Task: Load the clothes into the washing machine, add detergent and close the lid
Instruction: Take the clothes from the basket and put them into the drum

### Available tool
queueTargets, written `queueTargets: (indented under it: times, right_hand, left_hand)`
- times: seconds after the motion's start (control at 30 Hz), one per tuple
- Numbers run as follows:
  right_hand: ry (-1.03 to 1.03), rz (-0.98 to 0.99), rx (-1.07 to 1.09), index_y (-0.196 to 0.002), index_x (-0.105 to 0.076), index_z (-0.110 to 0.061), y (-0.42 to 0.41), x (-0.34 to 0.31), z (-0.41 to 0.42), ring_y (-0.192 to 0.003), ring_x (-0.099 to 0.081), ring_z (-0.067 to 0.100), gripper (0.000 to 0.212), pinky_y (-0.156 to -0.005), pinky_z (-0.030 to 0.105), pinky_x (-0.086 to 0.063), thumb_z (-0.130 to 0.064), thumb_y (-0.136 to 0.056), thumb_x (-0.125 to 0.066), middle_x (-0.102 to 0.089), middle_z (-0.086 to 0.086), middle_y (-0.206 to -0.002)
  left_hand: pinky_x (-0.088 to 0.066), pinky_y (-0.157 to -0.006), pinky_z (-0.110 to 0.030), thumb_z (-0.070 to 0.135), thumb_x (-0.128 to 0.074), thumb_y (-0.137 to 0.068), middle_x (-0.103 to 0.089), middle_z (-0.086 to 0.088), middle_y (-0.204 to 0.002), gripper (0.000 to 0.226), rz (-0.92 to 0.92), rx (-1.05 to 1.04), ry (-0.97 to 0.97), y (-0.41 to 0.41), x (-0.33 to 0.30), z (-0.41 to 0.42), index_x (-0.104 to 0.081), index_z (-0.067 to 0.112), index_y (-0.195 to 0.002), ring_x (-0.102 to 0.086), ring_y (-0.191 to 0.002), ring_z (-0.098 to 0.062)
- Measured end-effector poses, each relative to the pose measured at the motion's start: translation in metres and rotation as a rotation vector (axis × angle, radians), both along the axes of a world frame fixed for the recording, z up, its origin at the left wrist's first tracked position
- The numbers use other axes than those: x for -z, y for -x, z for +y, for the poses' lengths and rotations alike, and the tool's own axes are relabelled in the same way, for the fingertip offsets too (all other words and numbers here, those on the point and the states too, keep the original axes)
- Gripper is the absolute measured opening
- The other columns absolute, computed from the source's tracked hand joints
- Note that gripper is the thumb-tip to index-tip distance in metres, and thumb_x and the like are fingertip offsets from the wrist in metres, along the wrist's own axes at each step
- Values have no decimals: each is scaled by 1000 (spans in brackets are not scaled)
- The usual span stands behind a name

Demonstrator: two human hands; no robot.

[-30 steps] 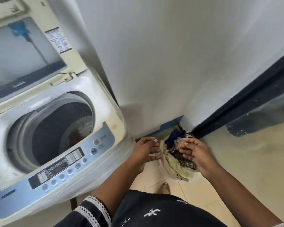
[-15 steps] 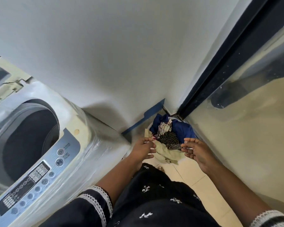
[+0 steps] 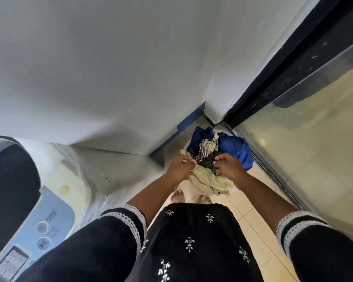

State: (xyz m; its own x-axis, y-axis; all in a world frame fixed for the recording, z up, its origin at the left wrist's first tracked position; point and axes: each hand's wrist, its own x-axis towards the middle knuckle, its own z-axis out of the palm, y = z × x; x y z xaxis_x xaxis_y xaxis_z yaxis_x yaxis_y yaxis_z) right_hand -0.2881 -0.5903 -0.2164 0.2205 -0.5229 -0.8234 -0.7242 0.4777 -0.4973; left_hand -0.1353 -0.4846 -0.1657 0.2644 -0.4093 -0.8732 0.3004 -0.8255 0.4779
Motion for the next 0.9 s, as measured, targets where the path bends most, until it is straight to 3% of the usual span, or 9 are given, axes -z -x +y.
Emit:
queueTargets:
  times: [0.13,0.23,0.3,0.4,0.5,0.6,0.73,0.8,0.9]
  right_hand:
    - [243,86,-569,-120,-62,-10,-11,82,-14,-109,-56,30,31,-90,39,-48,-15,-90,-61,-58,15,-120]
    - [331,137,-858,-138,-54,-25,-13,140,-16,-136,-36,33,51,-108,42,-39,-25,-88,-63,-20,15,-159]
    - [338,185,-993,-144,-48,-33,-14,167,-14,-144,-27,38,58,-111,46,-37,-29,-88,-63,10,11,-165]
    - [281,289,-1151,-150,-37,-28,-19,188,-13,-144,-28,39,67,-109,49,-40,-31,-87,-62,21,6,-163]
    - [237,330,-1227,-152,-31,-15,-17,190,-13,-143,-31,36,77,-108,50,-41,-37,-85,-63,9,3,-165]
    - [230,292,-1183,-148,-36,-7,-13,181,-10,-135,-39,34,79,-106,47,-43,-42,-83,-63,-22,9,-155]
    - [150,114,-929,-120,-62,-8,-17,141,4,-116,-53,31,49,-94,36,-45,-42,-84,-64,-46,11,-132]
    - [172,33,-781,-110,-70,-10,-16,106,14,-108,-57,27,38,-87,33,-45,-39,-86,-66,-56,7,-118]
    - [225,-44,-658,-112,-72,-13,-6,42,28,-107,-59,23,32,-85,30,-44,-34,-89,-68,-62,5,-116]
  left_hand:
    - [-52,-75,-28,17,-61,-92,-63,-7,-113,27,-43,69,9,-8,56,-16,-56,15,-119,-65,-92,-20]
    - [-52,-85,-33,20,-61,-93,-63,-4,-109,29,-73,78,7,-11,95,-16,-56,17,-121,-66,-96,-20]
    - [-49,-76,-26,18,-59,-94,-62,-2,-103,24,-81,66,12,-10,113,-9,-56,17,-118,-62,-90,-17]
    - [-48,-81,-31,15,-58,-94,-61,-5,-107,14,-99,80,10,-9,130,4,-57,22,-107,-61,-96,-19]
    - [-49,-89,-35,19,-59,-95,-64,-10,-114,17,-112,132,-17,-9,136,13,-56,22,-111,-64,-104,-26]
    - [-49,-87,-35,21,-59,-95,-64,-11,-114,17,-122,150,-35,-9,132,18,-55,23,-111,-64,-105,-28]
    - [-49,-86,-35,19,-60,-95,-61,-3,-97,20,-118,182,-5,-2,104,18,-55,21,-114,-62,-94,-21]
    - [-49,-79,-29,15,-63,-94,-59,0,-94,29,-121,211,36,4,81,20,-54,19,-121,-59,-88,-16]
    - [-44,-65,-7,11,-70,-88,-58,4,-94,43,-137,251,83,9,40,24,-50,19,-126,-56,-85,-8]
